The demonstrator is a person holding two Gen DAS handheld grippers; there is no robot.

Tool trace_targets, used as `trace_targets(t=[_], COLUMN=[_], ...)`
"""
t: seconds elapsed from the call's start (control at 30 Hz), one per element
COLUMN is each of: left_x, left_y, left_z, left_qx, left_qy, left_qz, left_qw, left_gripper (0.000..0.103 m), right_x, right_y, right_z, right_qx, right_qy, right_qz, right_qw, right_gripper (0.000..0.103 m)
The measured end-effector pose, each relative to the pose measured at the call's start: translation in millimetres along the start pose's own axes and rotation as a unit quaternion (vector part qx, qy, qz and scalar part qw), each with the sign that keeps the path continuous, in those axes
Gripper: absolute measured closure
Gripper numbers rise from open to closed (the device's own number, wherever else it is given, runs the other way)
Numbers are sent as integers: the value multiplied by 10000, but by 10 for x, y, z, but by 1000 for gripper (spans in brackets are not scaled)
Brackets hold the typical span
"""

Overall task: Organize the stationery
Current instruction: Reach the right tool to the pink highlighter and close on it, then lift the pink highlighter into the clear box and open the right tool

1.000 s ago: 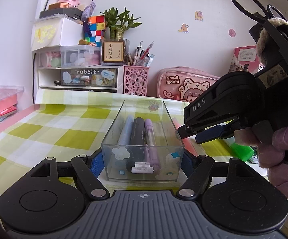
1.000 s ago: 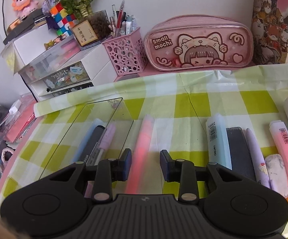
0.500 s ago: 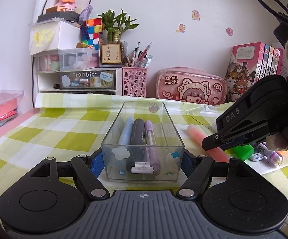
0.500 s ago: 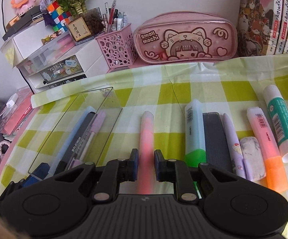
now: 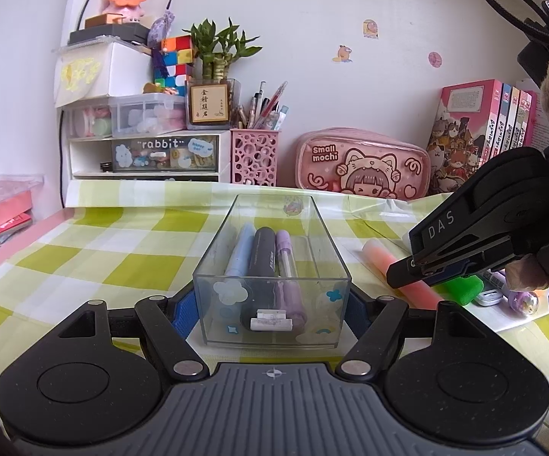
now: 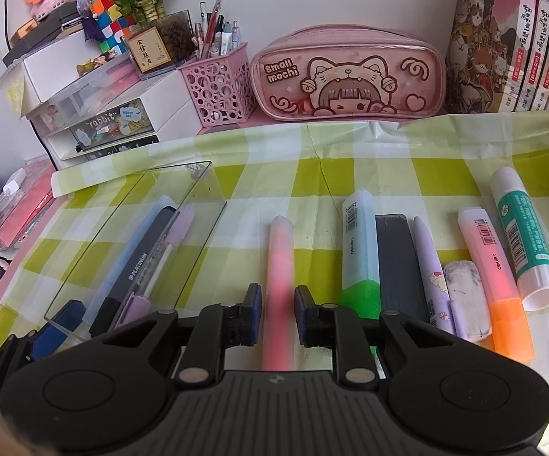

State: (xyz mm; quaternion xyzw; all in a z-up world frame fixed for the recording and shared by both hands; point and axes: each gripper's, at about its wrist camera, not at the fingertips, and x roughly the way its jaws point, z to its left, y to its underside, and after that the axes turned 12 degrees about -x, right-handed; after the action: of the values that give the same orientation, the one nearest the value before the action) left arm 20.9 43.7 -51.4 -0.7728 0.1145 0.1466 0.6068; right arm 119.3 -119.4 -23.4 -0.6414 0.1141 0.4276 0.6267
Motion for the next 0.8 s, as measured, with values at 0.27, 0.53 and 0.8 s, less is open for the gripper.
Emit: trace_targets(t=[0.27,0.53,0.8], left_x=[7,19,18], left_y=[-2,9,6], left_z=[0,-6,11], left_qx=[2,9,6], left_qy=[1,6,23], left_qz=[9,11,17], left_qw=[10000,10000,10000], left_gripper=[30,30,30], right_x=[40,-47,-180], right_y=[-20,-29,-83], right_z=[56,8,-39], right_qx=[-154,151,713], right_qy=[173,-135,-657], right_qz=[-80,-123,-277], right_qw=[9997,9997,9949], right_gripper=[83,84,84])
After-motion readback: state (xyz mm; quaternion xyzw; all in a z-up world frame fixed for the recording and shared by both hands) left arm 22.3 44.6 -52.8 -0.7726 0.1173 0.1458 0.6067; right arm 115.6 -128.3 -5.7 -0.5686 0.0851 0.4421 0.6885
